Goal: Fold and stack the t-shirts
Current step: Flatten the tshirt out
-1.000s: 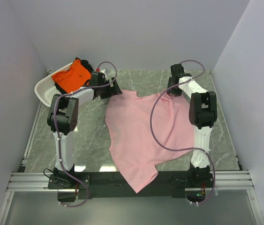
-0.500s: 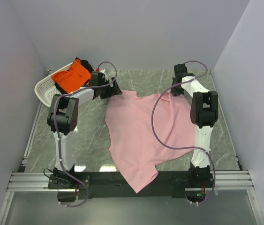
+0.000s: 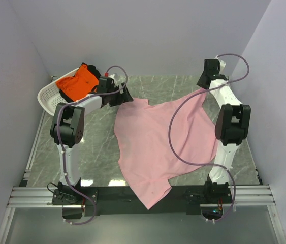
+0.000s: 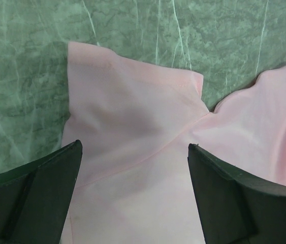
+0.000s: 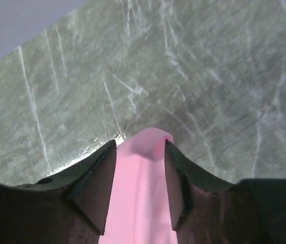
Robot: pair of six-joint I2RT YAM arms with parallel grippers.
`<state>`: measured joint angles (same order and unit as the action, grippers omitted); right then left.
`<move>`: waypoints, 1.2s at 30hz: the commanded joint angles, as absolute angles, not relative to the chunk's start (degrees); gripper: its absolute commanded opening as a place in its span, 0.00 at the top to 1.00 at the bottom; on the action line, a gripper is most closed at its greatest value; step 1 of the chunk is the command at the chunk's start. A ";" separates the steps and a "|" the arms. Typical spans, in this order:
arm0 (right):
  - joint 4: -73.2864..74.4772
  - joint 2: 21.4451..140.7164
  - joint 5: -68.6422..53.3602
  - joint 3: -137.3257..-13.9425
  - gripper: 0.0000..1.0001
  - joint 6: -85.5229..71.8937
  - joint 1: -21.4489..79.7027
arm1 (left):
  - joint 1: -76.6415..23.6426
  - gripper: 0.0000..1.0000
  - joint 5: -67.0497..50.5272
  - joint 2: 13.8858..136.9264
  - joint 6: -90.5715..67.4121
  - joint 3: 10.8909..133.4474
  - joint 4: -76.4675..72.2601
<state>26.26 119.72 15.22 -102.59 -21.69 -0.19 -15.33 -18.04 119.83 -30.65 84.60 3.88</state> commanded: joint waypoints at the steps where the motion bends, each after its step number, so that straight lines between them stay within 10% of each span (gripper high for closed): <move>1: 20.93 114.53 18.54 -99.77 0.48 -24.17 0.26 | -17.31 0.10 -17.23 116.98 -29.36 85.60 3.16; 7: 12.49 102.93 16.10 -84.30 0.36 -23.56 0.18 | -20.83 0.09 -16.08 115.93 -29.53 85.25 3.16; 36: 19.95 94.40 6.24 -67.06 0.39 -21.36 15.47 | -21.62 0.08 -1.41 131.13 -23.82 100.10 17.57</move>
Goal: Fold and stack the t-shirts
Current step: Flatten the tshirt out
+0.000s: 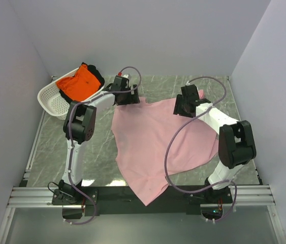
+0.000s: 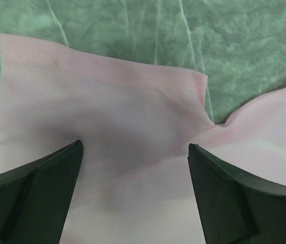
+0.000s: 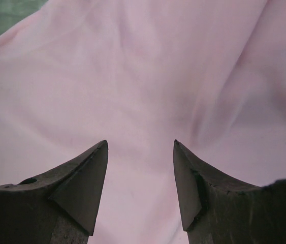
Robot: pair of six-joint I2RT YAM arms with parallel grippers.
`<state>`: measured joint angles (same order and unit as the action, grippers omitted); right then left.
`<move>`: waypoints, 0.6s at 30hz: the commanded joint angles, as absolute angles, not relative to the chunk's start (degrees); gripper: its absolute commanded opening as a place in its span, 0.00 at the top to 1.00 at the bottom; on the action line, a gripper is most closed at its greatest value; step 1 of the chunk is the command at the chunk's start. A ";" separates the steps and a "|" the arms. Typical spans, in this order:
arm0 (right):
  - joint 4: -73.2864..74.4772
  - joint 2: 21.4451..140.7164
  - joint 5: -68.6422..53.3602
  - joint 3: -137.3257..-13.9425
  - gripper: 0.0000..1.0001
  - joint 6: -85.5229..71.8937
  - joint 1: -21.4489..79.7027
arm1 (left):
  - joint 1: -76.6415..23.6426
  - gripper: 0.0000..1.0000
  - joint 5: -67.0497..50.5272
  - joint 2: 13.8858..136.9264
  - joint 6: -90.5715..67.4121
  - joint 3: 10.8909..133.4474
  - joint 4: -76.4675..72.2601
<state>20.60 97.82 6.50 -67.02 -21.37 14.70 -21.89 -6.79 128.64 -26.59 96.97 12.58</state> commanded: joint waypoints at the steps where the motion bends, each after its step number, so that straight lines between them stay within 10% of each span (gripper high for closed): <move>1: 19.95 93.79 5.72 -66.97 0.39 -21.53 15.73 | -21.62 0.08 -1.06 132.44 -23.64 102.63 19.32; 18: 21.62 82.36 7.12 -58.80 0.38 -23.03 17.75 | -19.25 0.07 4.56 145.99 -21.09 127.96 28.04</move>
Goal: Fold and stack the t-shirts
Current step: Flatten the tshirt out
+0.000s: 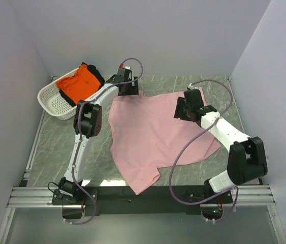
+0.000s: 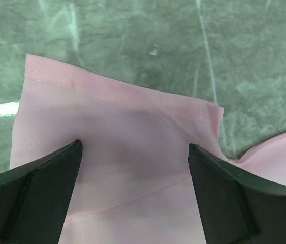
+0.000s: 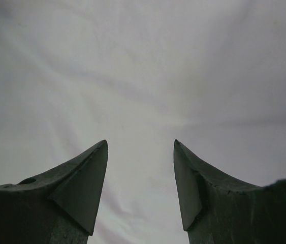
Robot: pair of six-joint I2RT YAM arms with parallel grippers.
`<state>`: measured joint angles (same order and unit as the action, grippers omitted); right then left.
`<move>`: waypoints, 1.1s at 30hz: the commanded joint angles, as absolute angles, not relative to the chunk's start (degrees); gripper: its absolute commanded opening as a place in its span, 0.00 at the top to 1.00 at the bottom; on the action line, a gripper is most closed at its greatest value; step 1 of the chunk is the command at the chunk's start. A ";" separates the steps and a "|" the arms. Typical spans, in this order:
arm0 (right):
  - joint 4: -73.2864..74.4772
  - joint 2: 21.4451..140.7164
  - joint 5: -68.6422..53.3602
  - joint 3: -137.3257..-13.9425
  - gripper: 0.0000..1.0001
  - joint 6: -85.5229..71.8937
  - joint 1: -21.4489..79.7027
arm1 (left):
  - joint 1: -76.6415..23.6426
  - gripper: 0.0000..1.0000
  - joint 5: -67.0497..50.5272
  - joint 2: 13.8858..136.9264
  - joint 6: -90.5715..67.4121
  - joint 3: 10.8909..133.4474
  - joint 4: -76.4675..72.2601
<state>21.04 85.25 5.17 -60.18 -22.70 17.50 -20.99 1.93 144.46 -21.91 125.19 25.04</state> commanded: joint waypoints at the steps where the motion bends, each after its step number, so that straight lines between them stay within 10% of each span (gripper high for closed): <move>1: 21.71 81.48 7.38 -58.10 0.38 -23.11 17.75 | -18.73 0.07 4.31 145.64 -20.83 128.66 28.21; 18: 18.99 80.95 5.80 -51.50 0.38 -24.78 18.37 | -27.77 0.07 4.93 116.28 -24.61 87.48 17.49; 33: 13.89 83.76 3.69 -46.76 0.38 -30.23 27.06 | -29.97 0.06 7.82 127.25 -23.29 90.07 22.32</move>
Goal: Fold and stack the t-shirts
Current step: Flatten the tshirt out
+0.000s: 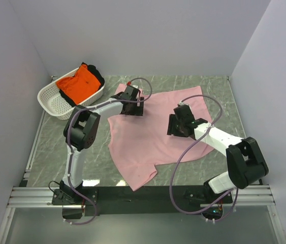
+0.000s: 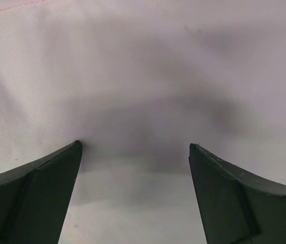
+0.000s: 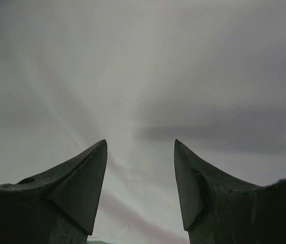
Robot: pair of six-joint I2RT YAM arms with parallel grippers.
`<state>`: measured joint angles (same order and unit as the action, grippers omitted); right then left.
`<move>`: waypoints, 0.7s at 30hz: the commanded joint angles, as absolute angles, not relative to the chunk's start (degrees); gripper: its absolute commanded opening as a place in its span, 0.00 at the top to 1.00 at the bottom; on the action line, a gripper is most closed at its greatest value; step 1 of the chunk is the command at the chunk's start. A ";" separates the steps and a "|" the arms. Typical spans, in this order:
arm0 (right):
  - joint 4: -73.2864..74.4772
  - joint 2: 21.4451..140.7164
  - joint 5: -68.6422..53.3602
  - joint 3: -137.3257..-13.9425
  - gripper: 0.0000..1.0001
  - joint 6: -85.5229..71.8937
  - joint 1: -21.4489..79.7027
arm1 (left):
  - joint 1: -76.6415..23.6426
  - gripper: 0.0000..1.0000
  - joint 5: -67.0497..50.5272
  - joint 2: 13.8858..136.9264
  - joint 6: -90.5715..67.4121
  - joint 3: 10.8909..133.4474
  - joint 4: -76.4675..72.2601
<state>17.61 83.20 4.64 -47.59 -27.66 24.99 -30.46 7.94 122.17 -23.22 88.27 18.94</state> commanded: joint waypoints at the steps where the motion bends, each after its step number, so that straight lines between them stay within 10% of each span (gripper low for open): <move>1: 13.54 84.11 3.69 -46.58 0.38 -30.58 27.42 | -29.62 0.06 7.82 127.87 -22.94 90.78 22.93; 21: 14.41 91.33 5.97 -53.09 0.37 -32.25 29.27 | -24.44 0.06 6.94 135.17 -20.30 105.90 25.05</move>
